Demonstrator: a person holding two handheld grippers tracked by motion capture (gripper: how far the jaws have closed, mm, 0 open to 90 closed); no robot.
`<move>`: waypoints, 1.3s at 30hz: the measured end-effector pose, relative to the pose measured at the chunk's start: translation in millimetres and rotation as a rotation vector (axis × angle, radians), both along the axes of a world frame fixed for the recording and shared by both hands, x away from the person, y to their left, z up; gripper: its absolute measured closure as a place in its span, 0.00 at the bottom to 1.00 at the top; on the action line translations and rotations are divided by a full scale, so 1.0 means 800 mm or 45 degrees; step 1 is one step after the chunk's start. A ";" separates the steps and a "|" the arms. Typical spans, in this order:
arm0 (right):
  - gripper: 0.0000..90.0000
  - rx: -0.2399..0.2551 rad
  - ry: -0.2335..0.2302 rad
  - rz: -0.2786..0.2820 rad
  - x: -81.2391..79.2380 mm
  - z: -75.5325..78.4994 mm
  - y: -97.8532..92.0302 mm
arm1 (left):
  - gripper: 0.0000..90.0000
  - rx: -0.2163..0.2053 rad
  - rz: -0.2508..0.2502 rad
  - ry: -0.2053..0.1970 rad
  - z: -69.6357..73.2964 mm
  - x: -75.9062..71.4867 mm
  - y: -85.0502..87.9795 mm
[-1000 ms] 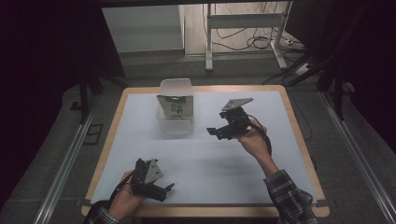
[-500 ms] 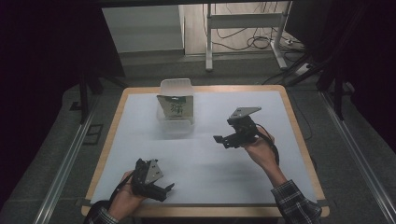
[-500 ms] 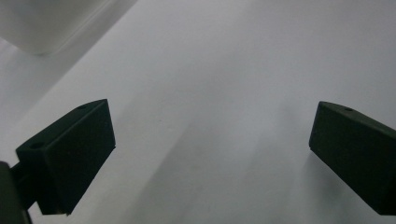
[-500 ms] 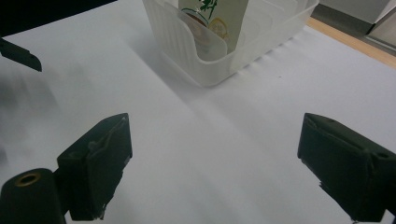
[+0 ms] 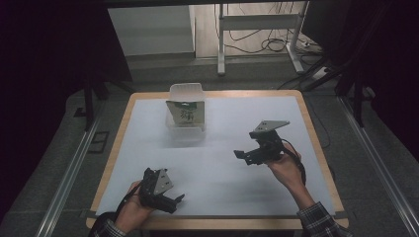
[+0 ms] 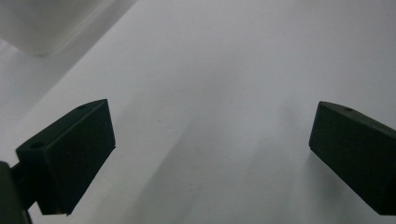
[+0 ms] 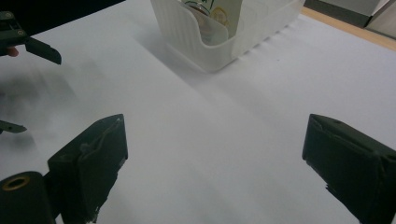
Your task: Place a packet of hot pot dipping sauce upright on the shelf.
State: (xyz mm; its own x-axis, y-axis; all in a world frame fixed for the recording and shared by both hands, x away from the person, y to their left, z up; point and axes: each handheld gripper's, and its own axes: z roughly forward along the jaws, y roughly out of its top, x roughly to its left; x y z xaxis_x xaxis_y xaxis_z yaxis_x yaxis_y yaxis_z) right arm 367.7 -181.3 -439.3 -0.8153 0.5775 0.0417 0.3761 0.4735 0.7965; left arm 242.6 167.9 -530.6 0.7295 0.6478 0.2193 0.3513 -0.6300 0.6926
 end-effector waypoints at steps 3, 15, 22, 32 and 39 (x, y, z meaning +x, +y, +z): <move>0.05 -0.007 0.012 -0.016 -0.006 -0.002 -0.006 | 0.00 0.002 0.000 -0.001 0.000 0.000 0.000; 0.06 -0.084 -0.008 -0.030 -0.033 -0.010 -0.027 | 0.00 0.003 -0.007 -0.005 0.000 -0.001 -0.001; 0.06 -0.072 0.008 -0.051 -0.048 -0.017 -0.045 | 0.00 0.000 -0.005 -0.006 -0.001 -0.001 -0.002; 0.07 -0.079 0.015 -0.107 -0.071 -0.037 -0.068 | 0.00 0.001 -0.008 -0.007 0.000 -0.001 -0.002; 0.07 -0.144 0.016 -0.157 -0.080 -0.058 -0.086 | 0.00 0.001 -0.008 -0.003 -0.001 -0.001 -0.002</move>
